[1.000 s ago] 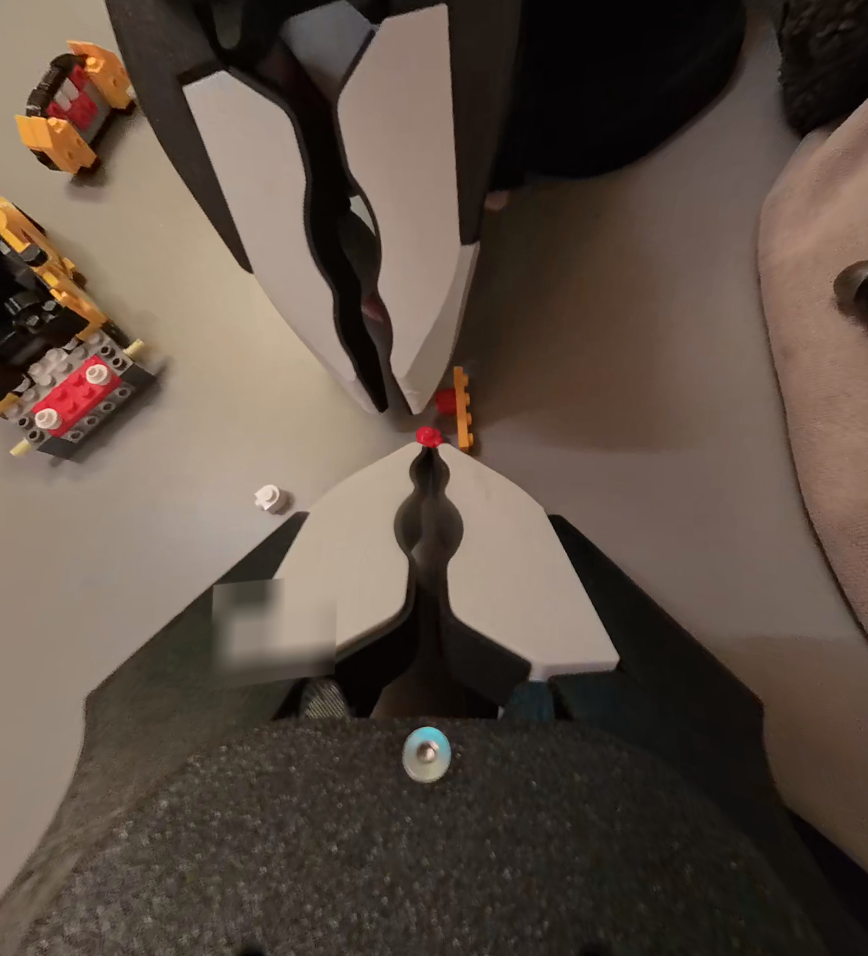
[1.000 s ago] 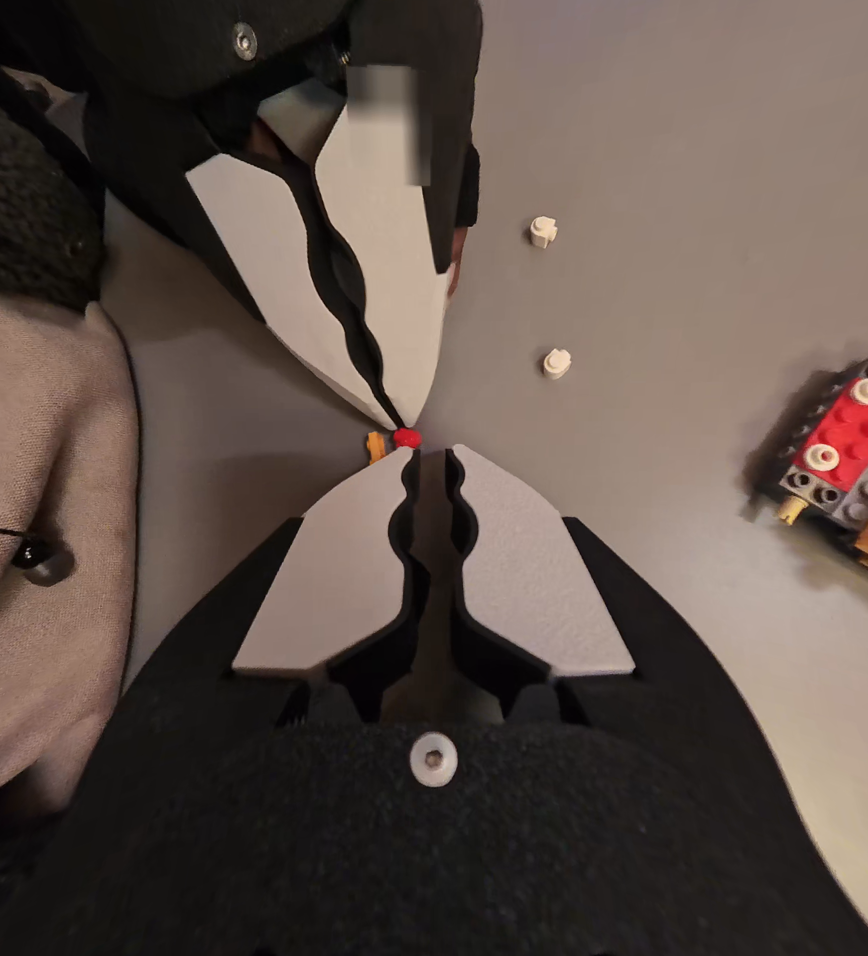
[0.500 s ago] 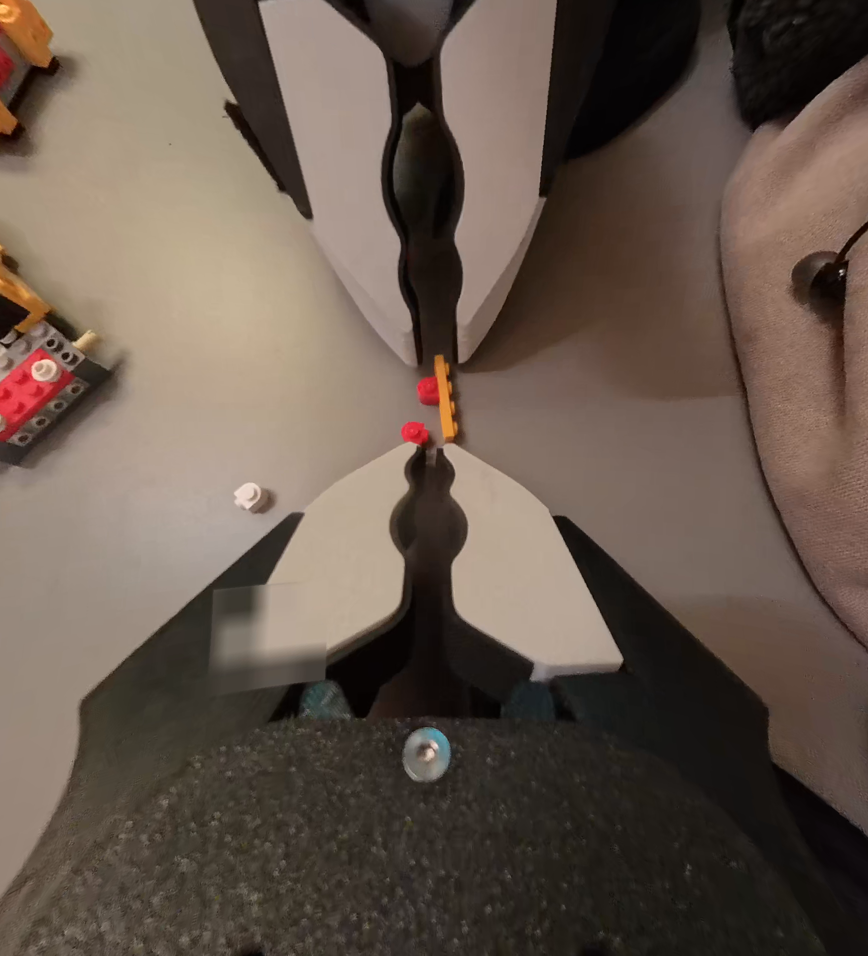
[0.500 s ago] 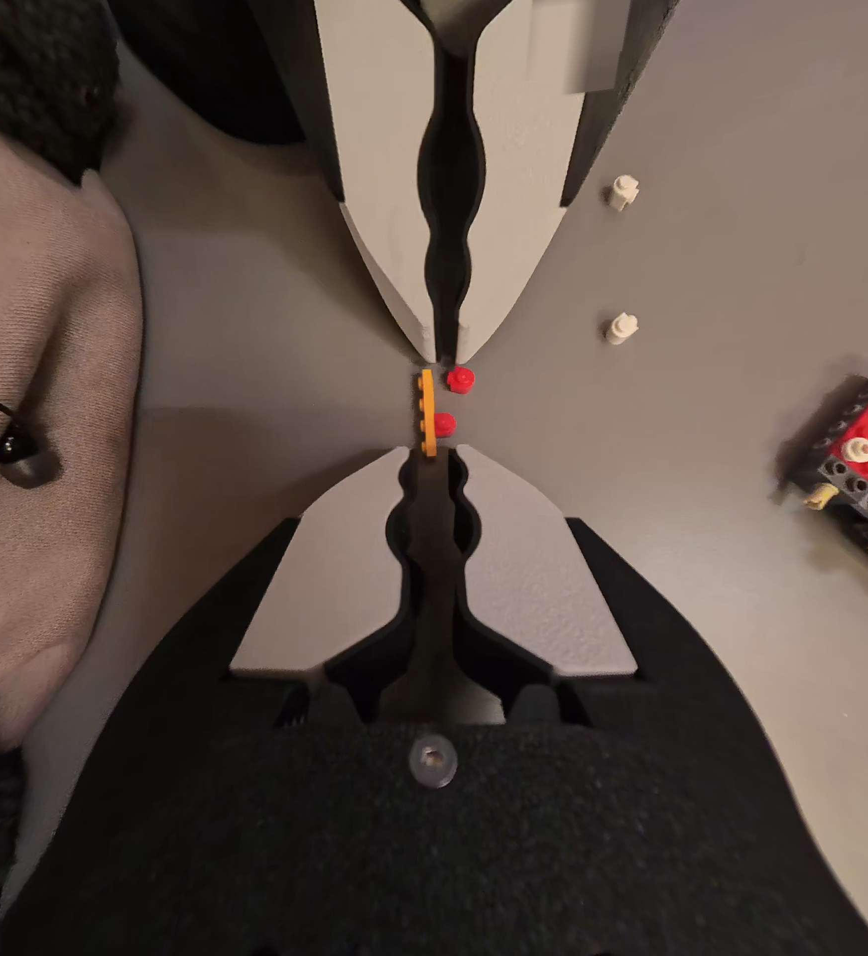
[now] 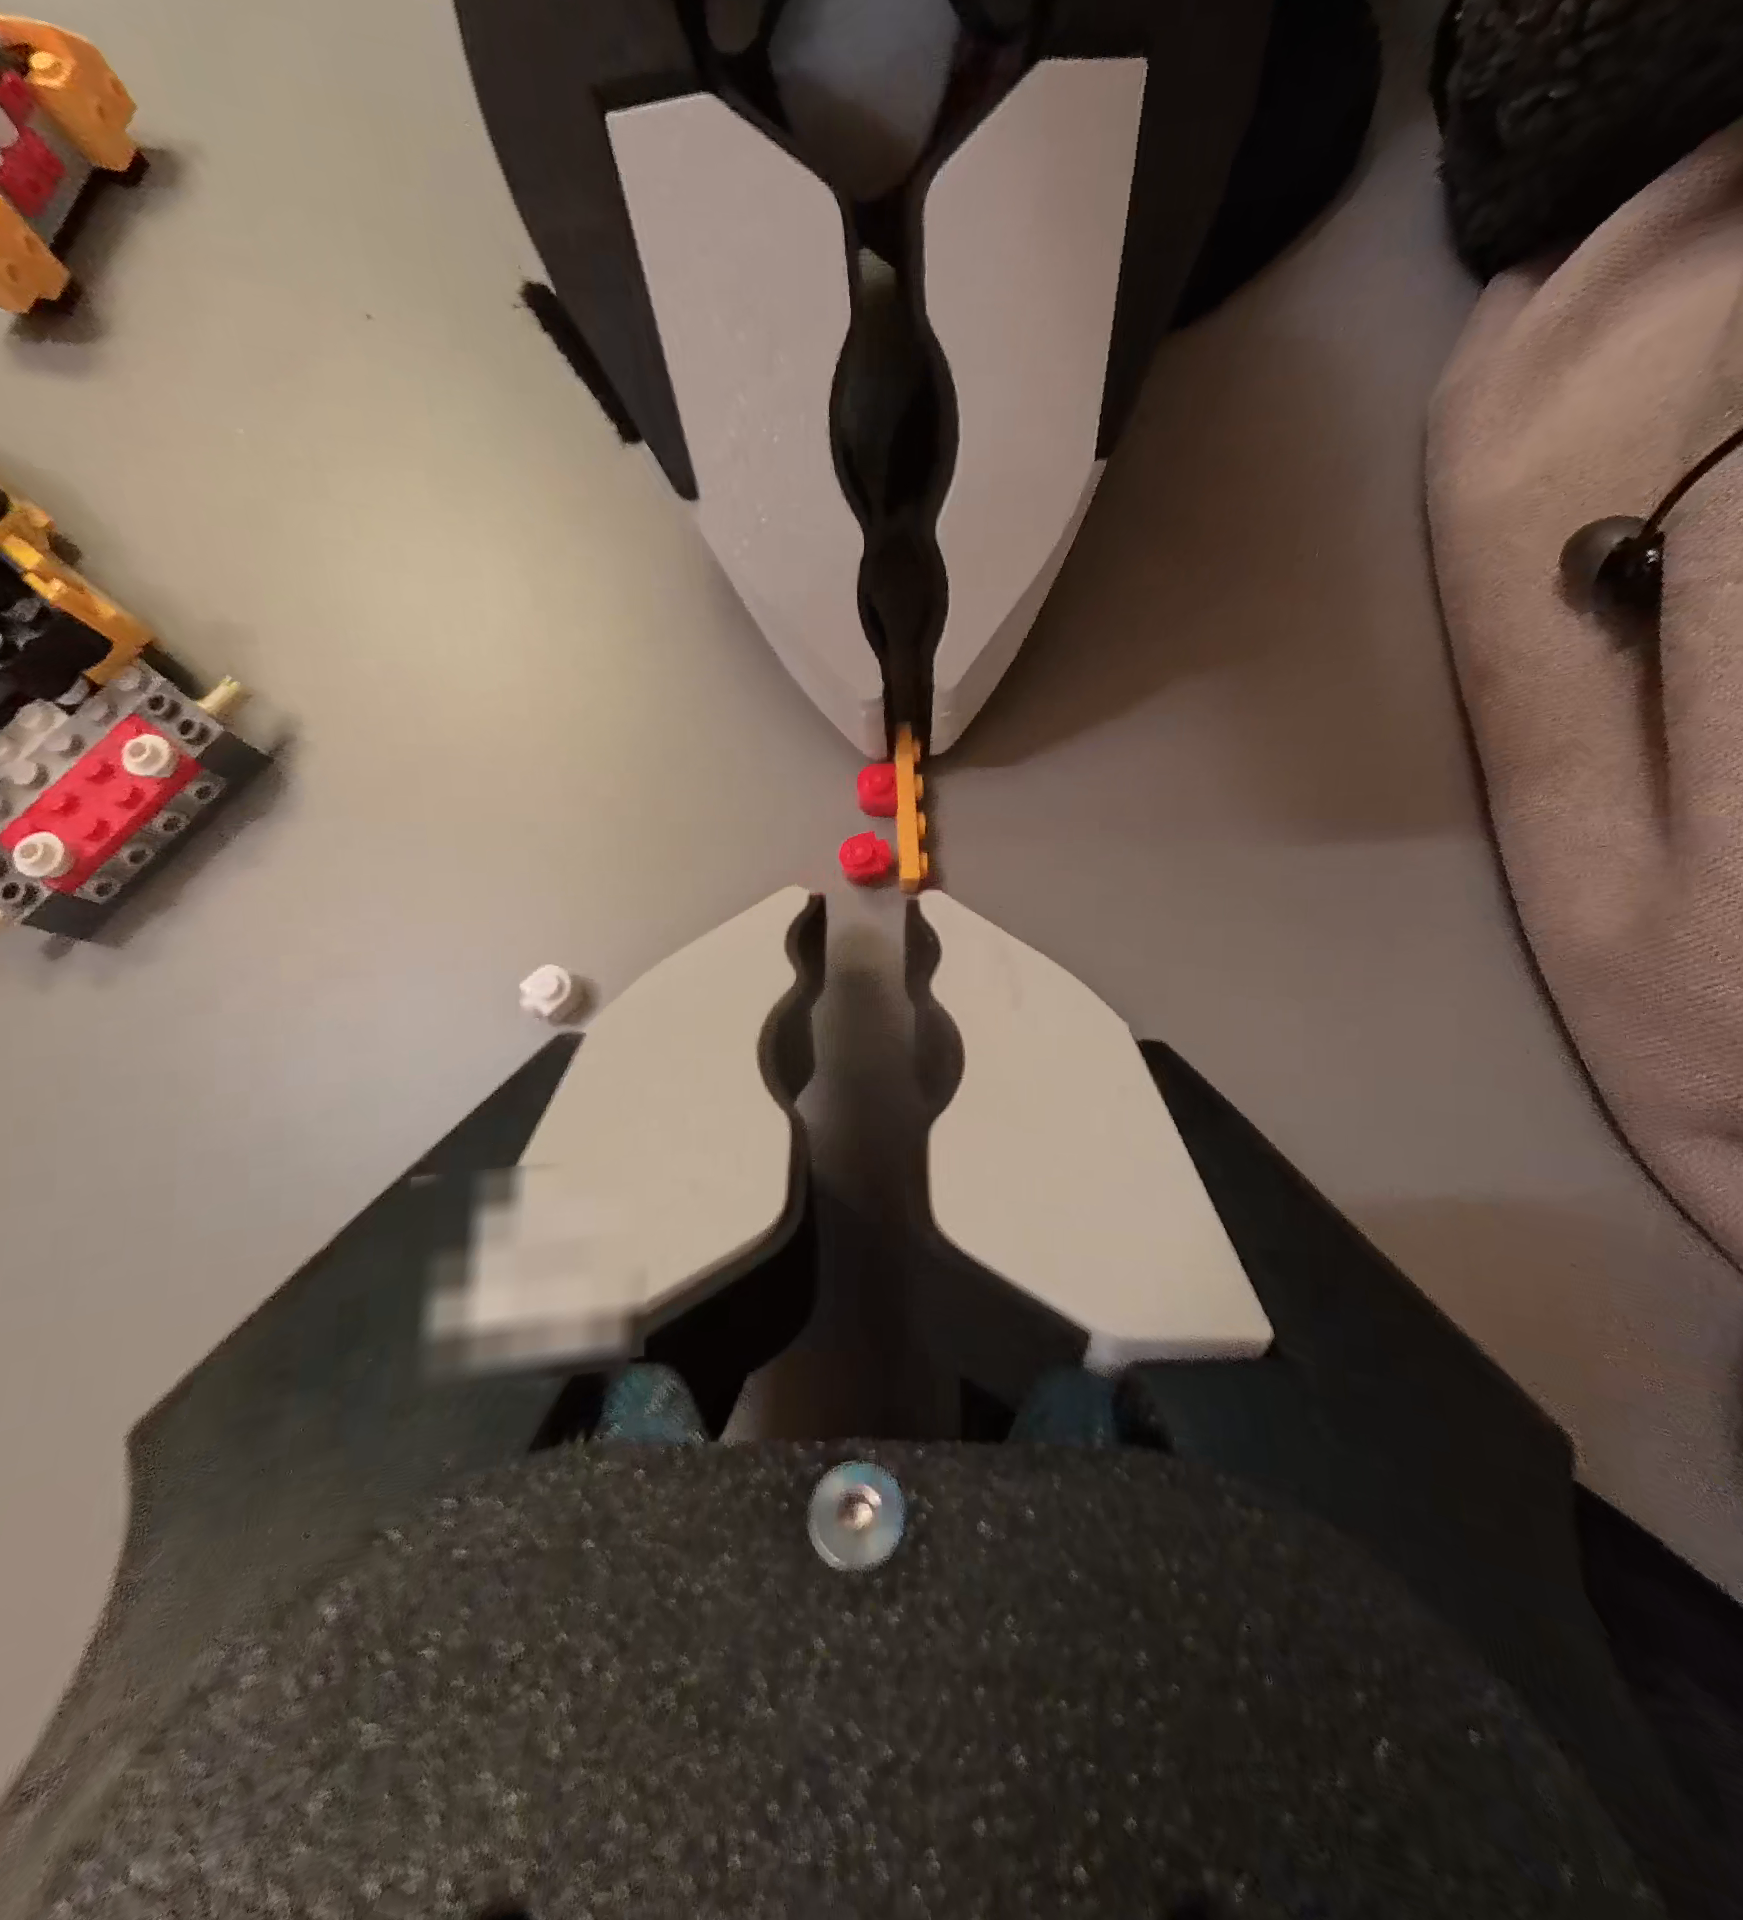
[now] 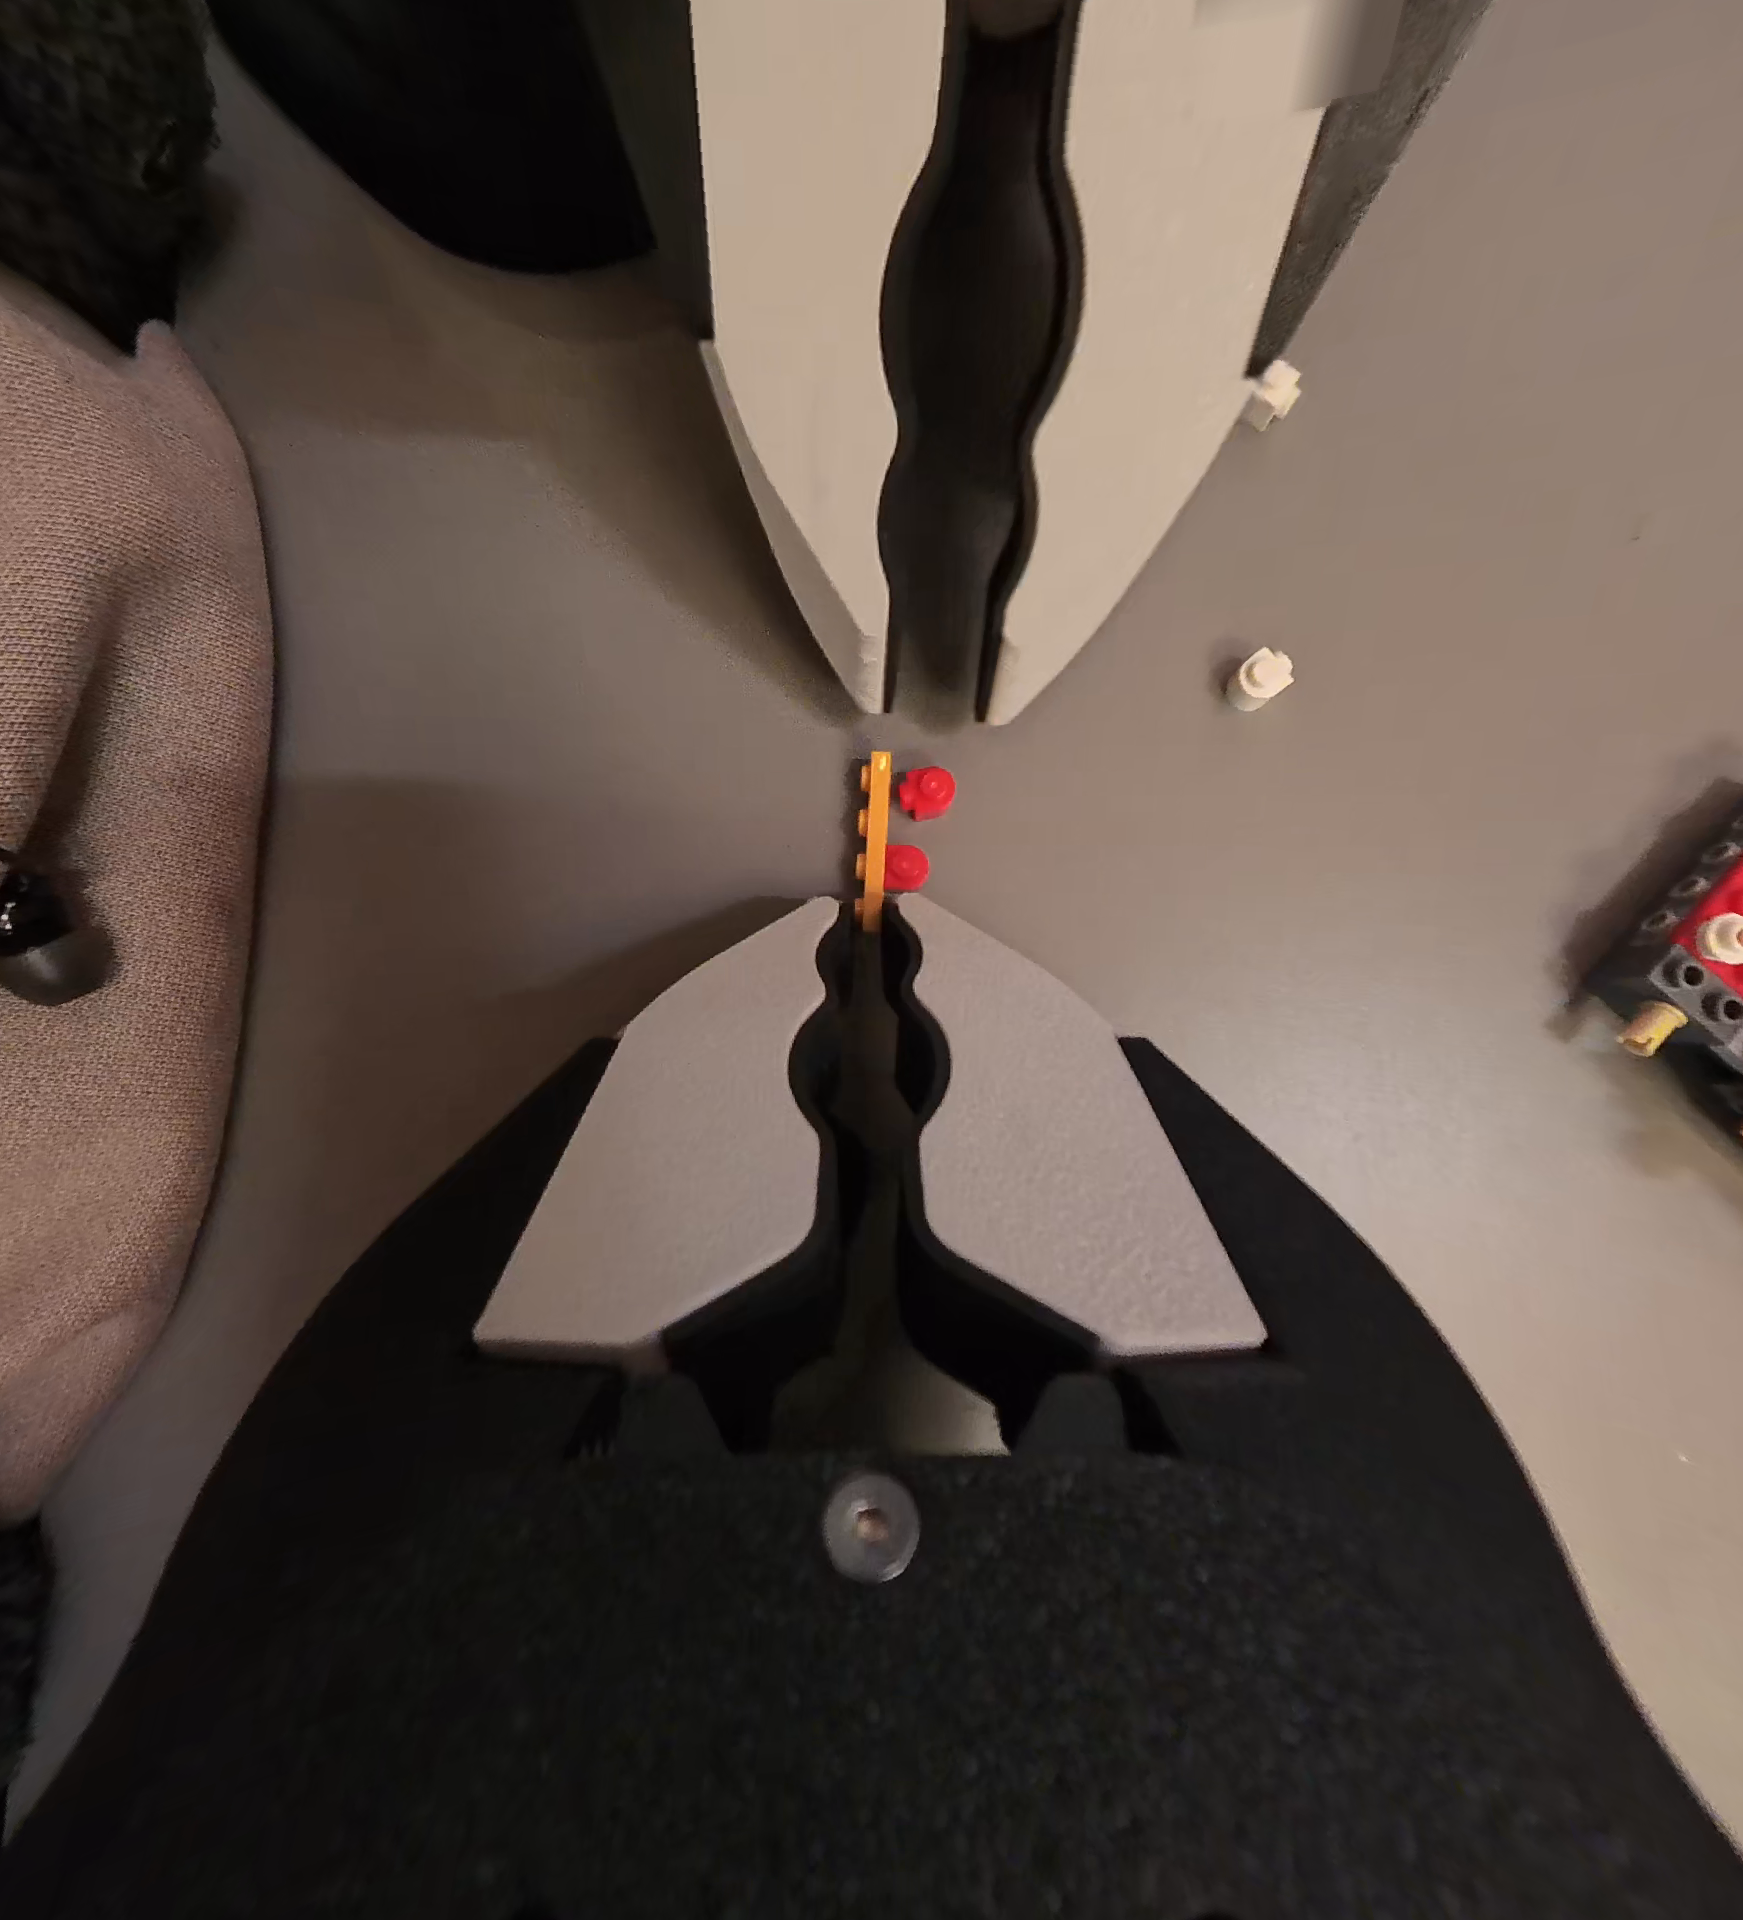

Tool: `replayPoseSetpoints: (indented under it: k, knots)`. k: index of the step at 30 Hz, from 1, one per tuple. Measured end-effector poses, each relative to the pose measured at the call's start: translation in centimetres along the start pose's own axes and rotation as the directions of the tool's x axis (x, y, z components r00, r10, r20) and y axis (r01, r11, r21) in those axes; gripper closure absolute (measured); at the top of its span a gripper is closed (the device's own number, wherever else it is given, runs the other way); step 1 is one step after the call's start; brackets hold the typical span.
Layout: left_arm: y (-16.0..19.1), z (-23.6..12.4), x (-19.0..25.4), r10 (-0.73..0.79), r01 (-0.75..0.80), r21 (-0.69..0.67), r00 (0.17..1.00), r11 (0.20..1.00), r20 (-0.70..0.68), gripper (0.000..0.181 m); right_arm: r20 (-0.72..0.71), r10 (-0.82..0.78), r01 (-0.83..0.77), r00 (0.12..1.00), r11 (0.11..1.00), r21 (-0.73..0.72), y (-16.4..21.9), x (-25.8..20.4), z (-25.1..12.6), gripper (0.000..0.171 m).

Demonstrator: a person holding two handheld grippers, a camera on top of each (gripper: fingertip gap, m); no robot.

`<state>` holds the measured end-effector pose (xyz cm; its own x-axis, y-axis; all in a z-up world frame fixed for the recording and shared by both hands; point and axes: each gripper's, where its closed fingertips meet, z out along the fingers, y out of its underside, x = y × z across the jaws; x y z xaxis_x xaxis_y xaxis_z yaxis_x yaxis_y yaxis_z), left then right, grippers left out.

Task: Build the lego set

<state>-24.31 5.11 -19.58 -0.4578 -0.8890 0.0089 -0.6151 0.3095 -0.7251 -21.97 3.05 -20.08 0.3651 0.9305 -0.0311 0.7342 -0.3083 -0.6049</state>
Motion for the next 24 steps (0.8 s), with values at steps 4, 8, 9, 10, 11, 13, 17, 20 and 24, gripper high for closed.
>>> replayPoseSetpoints:
  k: [4, 8, 9, 10, 11, 13, 17, 20, 24]
  knots:
    - [0.0, 0.7, 0.2, 0.006, -0.007, -0.031, 0.999, 0.999, -0.036, 0.158, -0.003, -0.004, 0.004, 1.0, 1.0, -0.001, -0.1, 0.1, 0.1, 0.166]
    - [0.0, 1.2, 0.5, 0.013, -0.015, -0.046, 0.999, 0.999, -0.036, 0.16, 0.0, -0.013, 0.013, 1.0, 1.0, -0.005, -0.3, 0.1, 0.2, 0.166]
    - [-0.1, 1.3, 0.4, 0.011, -0.012, -0.047, 0.999, 0.999, -0.031, 0.161, 0.002, -0.015, 0.015, 1.0, 1.0, -0.005, -0.3, 0.1, 0.3, 0.166]
    - [-0.1, 1.3, 0.4, 0.012, -0.014, -0.047, 1.0, 0.999, -0.026, 0.161, 0.004, -0.016, 0.016, 1.0, 1.0, -0.005, -0.3, 0.1, 0.3, 0.166]
    - [-0.1, 1.4, 0.5, 0.017, -0.018, -0.049, 1.0, 0.999, -0.022, 0.162, 0.006, -0.016, 0.016, 1.0, 1.0, -0.006, -0.4, 0.1, 0.3, 0.166]
    - [-0.2, 1.5, 0.5, 0.024, -0.025, -0.05, 1.0, 0.998, -0.019, 0.163, 0.008, -0.019, 0.019, 1.0, 1.0, -0.007, -0.4, 0.1, 0.4, 0.166]
    - [-0.3, 1.6, 0.6, 0.025, -0.026, -0.051, 0.999, 0.998, -0.02, 0.163, 0.014, -0.018, 0.018, 1.0, 1.0, -0.01, -0.3, 0.2, 0.4, 0.166]
    - [-0.4, 1.7, 0.6, 0.025, -0.026, -0.055, 1.0, 0.998, -0.014, 0.164, 0.015, -0.016, 0.016, 1.0, 1.0, -0.009, -0.3, 0.2, 0.4, 0.166]
    - [-0.4, 1.7, 0.5, 0.02, -0.02, -0.065, 1.0, 0.998, 0.0, 0.166, 0.013, -0.006, 0.006, 1.0, 1.0, -0.008, -0.4, 0.2, 0.4, 0.166]
